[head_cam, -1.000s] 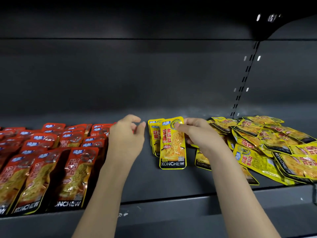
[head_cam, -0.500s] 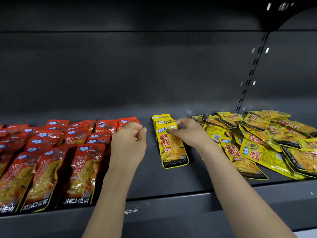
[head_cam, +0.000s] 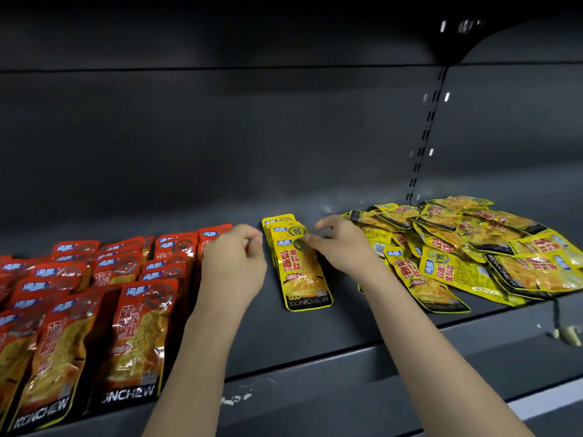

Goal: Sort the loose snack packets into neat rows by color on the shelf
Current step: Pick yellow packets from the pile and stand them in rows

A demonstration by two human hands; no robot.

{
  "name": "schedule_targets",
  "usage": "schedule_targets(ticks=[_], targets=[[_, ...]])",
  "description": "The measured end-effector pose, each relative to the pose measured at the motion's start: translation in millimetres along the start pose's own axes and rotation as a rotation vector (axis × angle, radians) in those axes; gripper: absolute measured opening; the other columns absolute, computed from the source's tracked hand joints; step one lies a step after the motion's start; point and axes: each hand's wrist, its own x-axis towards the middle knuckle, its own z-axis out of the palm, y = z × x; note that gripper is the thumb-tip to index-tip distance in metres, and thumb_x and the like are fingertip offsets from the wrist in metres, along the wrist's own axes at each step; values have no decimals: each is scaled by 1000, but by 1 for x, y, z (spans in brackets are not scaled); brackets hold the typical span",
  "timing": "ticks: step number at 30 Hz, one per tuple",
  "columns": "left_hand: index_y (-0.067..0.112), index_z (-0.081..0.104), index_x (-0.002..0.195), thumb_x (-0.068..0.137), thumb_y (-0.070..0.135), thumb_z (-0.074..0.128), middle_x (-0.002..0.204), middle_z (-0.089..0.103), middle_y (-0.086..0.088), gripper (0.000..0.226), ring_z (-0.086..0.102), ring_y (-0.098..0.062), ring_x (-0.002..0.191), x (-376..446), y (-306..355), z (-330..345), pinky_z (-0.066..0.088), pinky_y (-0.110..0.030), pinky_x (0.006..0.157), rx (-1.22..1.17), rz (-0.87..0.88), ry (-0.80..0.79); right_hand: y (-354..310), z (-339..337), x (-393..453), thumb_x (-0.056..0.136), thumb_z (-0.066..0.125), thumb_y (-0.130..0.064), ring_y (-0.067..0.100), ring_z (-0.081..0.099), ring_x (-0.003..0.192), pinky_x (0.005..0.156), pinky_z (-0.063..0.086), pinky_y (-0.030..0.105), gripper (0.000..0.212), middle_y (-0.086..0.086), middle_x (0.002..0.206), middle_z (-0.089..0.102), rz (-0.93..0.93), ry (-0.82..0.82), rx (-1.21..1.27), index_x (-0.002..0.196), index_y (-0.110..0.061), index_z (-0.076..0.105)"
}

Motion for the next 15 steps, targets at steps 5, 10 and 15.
schedule_targets(ticks=[5, 10, 15], targets=[[21, 64, 84, 90, 15, 50, 85, 68, 0, 16, 61, -23, 87, 38, 35, -2, 42, -26, 73, 133, 95, -58, 1, -27, -2, 91, 60, -27, 13, 49, 81, 66, 32, 21, 26, -3, 88, 54, -76, 123, -30, 113, -14, 60], [27, 63, 80, 87, 21, 54, 94, 69, -1, 13, 62, -27, 95, 67, 69, 30, 50, -34, 85, 164, 172, -168, 14, -67, -7, 90, 61, -26, 9, 49, 65, 54, 34, 12, 13, -10, 72, 53, -97, 168, -26, 101, -19, 62], [8, 69, 91, 93, 22, 51, 97, 70, -14, 22, 65, -31, 94, 78, 94, 85, 49, -29, 81, 175, 33, -403, 41, -106, -20, 92, 58, -23, 2, 45, 63, 52, 31, 5, 9, -16, 73, 50, -102, 191, -101, 98, -18, 63]])
